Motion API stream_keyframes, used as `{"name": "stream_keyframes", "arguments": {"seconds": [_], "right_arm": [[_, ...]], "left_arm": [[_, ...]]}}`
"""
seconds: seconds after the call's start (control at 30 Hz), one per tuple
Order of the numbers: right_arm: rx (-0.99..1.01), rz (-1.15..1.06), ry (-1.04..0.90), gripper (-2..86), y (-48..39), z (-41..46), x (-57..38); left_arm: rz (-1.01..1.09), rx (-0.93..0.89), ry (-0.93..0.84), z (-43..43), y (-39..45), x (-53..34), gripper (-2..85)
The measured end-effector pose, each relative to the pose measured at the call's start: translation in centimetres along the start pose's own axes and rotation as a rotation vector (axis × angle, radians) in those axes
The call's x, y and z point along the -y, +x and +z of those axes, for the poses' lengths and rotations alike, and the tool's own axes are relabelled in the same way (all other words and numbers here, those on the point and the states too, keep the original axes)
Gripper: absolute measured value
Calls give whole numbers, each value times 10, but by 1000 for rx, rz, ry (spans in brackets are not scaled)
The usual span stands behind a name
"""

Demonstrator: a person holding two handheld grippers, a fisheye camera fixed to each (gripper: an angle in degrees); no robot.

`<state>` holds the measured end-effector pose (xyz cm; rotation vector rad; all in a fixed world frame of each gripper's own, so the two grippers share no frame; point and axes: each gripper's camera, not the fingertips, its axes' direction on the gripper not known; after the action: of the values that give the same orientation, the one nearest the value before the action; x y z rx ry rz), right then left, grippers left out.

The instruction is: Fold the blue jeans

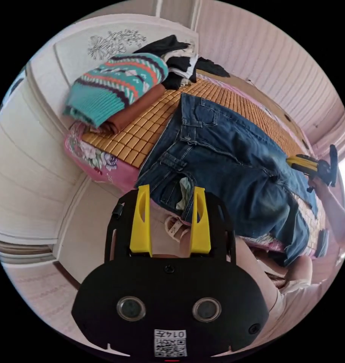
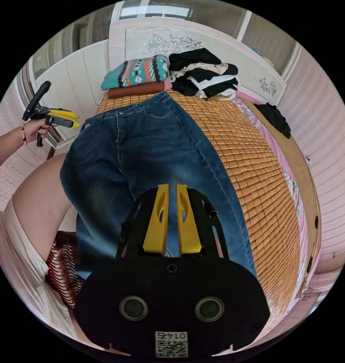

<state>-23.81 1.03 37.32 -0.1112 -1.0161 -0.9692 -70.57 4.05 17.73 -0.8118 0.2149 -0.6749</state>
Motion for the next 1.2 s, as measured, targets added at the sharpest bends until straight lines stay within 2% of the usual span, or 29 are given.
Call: {"name": "stream_keyframes", "arguments": {"seconds": [0.07, 0.2, 0.27, 0.33, 0.53, 0.7, 0.83, 0.93, 1.0, 1.07, 1.2], "right_arm": [[-32, -11, -2, 97, -2, 16, 19], [-127, -52, 43, 144, 6, 49, 64], [-153, -58, 7, 172, 15, 70, 87], [-139, -40, -53, 174, 28, 95, 108], [-36, -20, -254, 105, 53, 157, 147], [73, -17, -228, 6, 62, 157, 150], [111, 10, -90, -6, 76, 125, 151], [128, 7, -19, -6, 93, 97, 168], [71, 23, 16, -2, 103, 86, 192], [92, 96, 18, 6, 114, 86, 205], [93, 168, 46, 46, 113, 73, 179]], "left_arm": [[-109, -68, 20, 5, -34, -14, 207], [-254, -249, 22, 19, -75, -21, 222], [-310, -363, 81, 21, -92, -22, 182], [-311, -403, 124, 21, -96, -20, 138], [-311, -404, 77, 30, -109, -13, 123], [-286, -441, 110, 20, -115, -15, 70], [-246, -504, 224, -14, -113, -11, 19], [-183, -454, 302, -41, -102, 11, 10], [-202, -444, 334, -45, -103, 27, 12], [-241, -310, 314, -32, -105, 44, 27], [-242, -201, 332, -24, -100, 41, 63]]}}
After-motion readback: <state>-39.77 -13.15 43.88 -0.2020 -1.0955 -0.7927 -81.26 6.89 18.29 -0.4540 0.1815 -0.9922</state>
